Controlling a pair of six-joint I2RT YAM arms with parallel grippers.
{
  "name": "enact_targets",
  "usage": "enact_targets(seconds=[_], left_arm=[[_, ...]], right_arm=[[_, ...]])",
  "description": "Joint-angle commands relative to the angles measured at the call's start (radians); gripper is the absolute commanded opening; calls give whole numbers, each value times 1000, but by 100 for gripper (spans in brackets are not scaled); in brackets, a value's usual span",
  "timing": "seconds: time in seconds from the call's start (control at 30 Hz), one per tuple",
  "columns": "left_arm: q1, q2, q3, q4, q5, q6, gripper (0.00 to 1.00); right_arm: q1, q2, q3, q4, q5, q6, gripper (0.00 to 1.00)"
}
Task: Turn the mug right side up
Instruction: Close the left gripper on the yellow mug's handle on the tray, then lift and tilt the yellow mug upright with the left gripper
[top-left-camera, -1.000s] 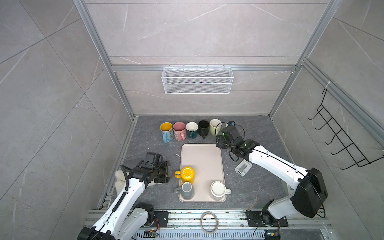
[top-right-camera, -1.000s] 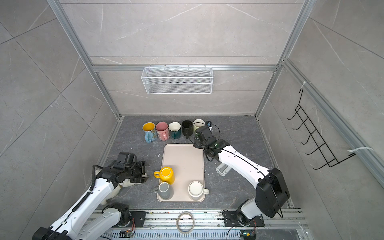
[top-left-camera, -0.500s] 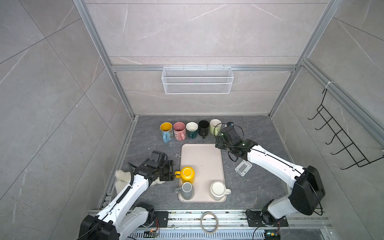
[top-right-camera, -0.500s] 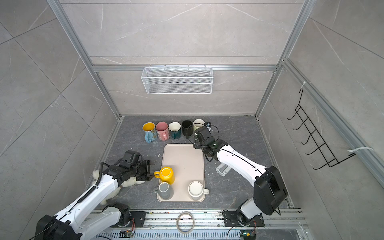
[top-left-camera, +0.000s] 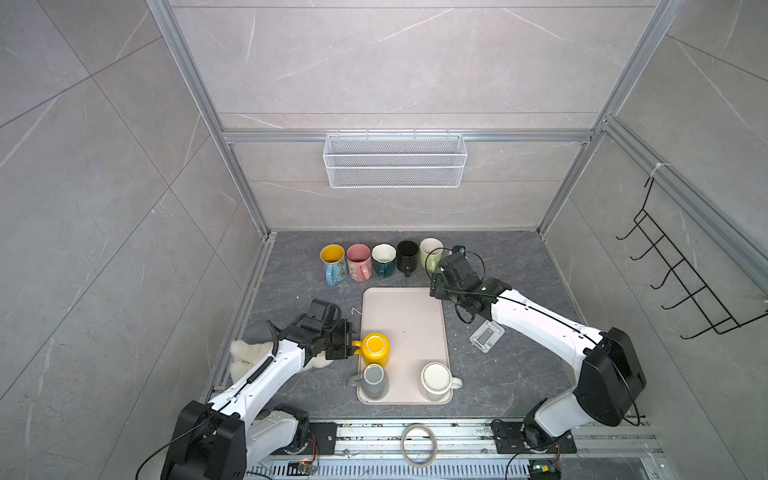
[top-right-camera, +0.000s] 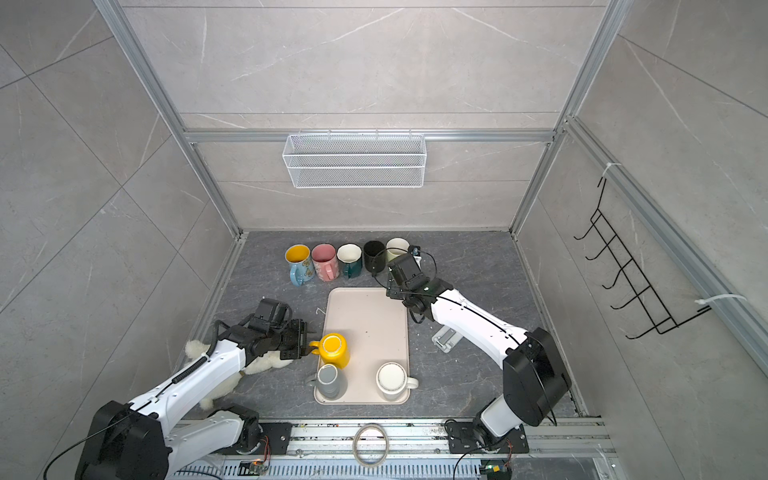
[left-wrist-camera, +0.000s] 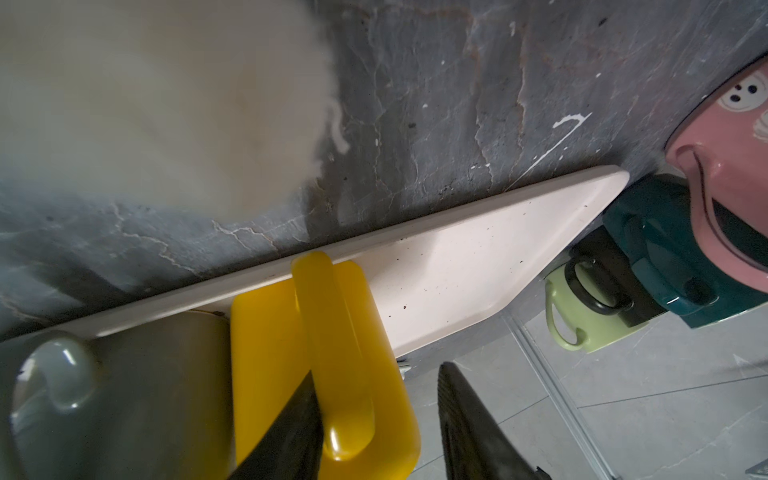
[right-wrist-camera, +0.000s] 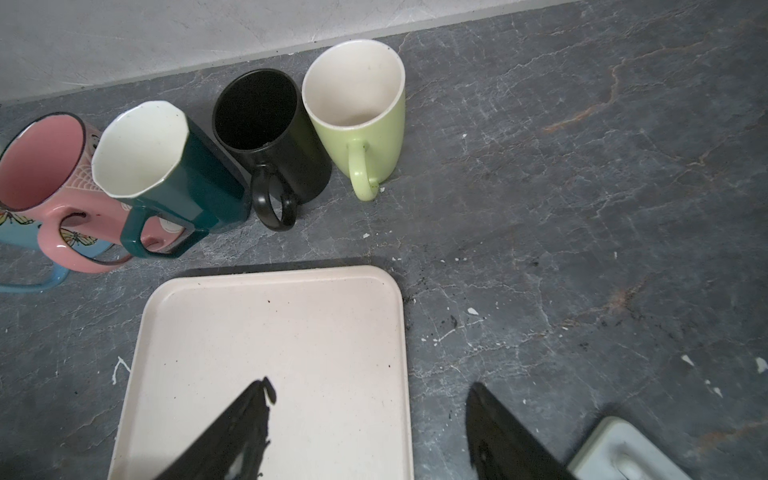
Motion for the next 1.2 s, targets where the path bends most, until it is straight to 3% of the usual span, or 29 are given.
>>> enact_targets(seconds=[0.0,0.2,0.57,0.77,1.03,1.17], left_arm=[[-6,13,6,39,32,-9,40],[-6,29,-2,65,40,-10,31],[-6,75,-11,120,60,-9,28],[-6,98,-13,154,68,-5,15],[-6,118,-40,362,54,47,0],[-6,121,-54,541,36,117,0]], right_arm=[[8,17,13,-26,24,14,76],[7,27,15,-26,27,14,76],[8,37,22,-32,30,13,76],[7,38,21,-40,39,13,76],[7,31,20,-55,49,10,76],[7,19,15,-60,52,7,76]])
